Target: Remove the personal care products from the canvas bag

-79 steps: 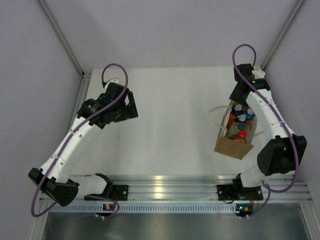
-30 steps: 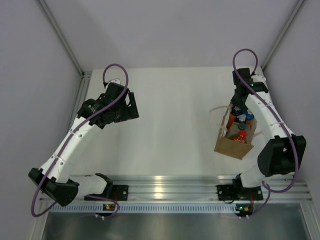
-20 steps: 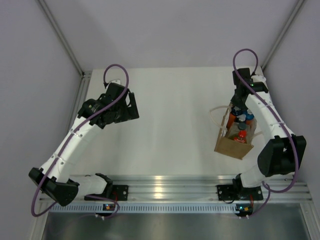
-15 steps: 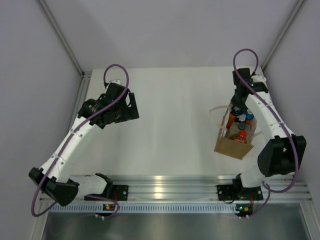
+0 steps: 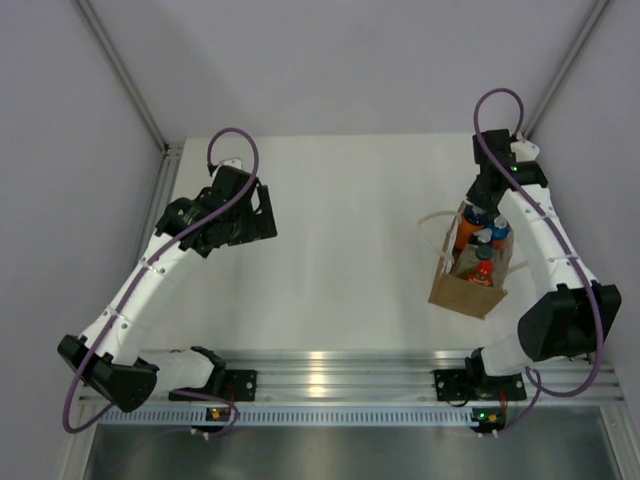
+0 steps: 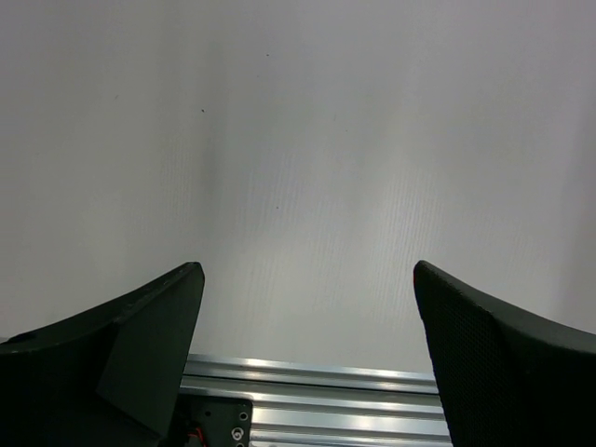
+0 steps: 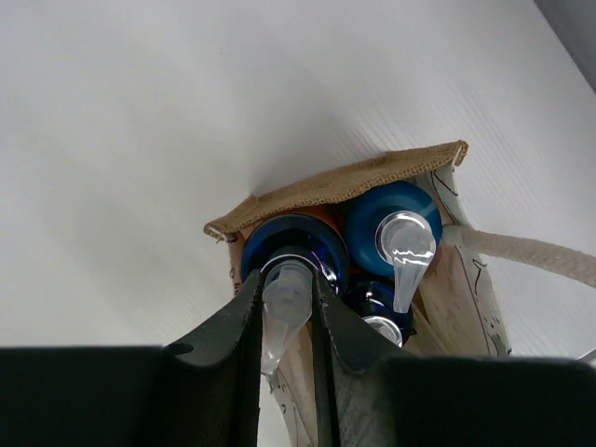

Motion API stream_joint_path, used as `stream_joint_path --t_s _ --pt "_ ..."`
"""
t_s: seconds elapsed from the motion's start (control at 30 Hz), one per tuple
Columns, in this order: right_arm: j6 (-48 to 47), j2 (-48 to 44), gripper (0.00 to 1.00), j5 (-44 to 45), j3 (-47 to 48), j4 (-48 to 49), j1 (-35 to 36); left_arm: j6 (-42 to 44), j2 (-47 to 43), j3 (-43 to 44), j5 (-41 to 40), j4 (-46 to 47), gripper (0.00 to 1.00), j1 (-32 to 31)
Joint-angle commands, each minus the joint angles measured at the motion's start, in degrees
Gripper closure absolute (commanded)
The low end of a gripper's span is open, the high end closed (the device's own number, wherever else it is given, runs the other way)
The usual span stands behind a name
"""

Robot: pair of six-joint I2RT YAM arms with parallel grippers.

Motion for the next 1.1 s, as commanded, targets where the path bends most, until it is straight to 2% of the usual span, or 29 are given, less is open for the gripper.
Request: stream_joint_path --t_s 0.0,0.37,0.77,0.87,1.07 --pt "-1.3 -4.9 1.0 2.0 6.4 1.8 -0.7 0.7 0.0 0.6 -1.3 0.7 0.02 -0.2" --pt "-5.9 -5.6 1.0 0.2 17.5 -4.5 -0.8 1.3 0.7 1.3 -2.0 0.7 0.02 -0.2" --pt "-12.3 -0.1 1.0 -3.4 38.1 -13.9 -0.8 1.3 0.8 1.5 -2.2 0.7 0.02 -0.2" --pt "-13.5 0.7 1.0 -5.4 40.6 -13.5 -0.8 1.2 0.7 1.5 -2.1 0.7 0.02 -0.2" --pt "-17.8 2.8 1.0 -13.1 40.5 -6.0 0.9 1.2 0.8 1.7 -1.9 0.7 0.02 -0.2"
